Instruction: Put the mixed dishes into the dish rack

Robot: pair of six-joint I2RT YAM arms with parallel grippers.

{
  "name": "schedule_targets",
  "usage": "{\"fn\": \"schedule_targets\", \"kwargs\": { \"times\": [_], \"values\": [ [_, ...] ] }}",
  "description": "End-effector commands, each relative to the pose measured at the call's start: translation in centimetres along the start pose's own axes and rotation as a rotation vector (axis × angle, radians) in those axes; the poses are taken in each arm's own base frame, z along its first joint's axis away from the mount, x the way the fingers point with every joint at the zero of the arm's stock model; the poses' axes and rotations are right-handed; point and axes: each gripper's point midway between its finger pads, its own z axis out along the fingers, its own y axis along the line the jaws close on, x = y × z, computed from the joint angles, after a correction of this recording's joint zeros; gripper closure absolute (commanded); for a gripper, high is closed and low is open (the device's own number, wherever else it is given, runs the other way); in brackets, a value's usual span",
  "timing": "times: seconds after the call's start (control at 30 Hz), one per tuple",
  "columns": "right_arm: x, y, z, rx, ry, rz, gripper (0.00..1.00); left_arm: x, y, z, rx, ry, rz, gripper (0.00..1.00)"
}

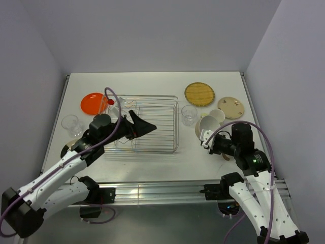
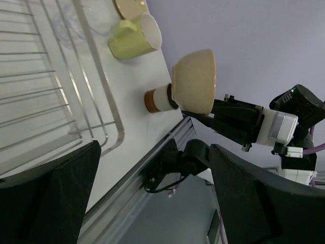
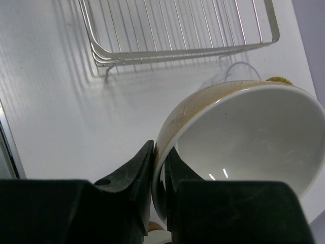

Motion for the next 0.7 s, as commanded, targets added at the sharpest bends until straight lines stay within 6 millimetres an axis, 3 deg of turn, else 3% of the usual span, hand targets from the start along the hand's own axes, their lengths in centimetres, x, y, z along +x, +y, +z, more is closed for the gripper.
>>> {"fn": "schedule_targets", "kwargs": {
  "times": [0.0,0.3,0.47,0.67],
  "values": [
    [-5.2,-2.3,-1.5,0.073,-0.173,-0.147,1.0,-1.8,-5.0,2.1,0.114,-0.073,0.005,0.05],
    [-7.0,-1.1,-1.3,0.004,-0.274,-0.18,1.0,2.9,-9.6,9.1,0.13,0.05,0.101,0.02],
    [-7.8,-1.2,-1.3,0.016,-0.317,-0.161,1.0,4.8,-9.6,11.4,0.097,0.087,0.099,0.01],
    [-7.6,-1.3,-1.0,0.021,-0.319,-0.13,1.0,5.2,-10.4,12.4,0.102,0.094,0.111,0.01]
  ]
}}
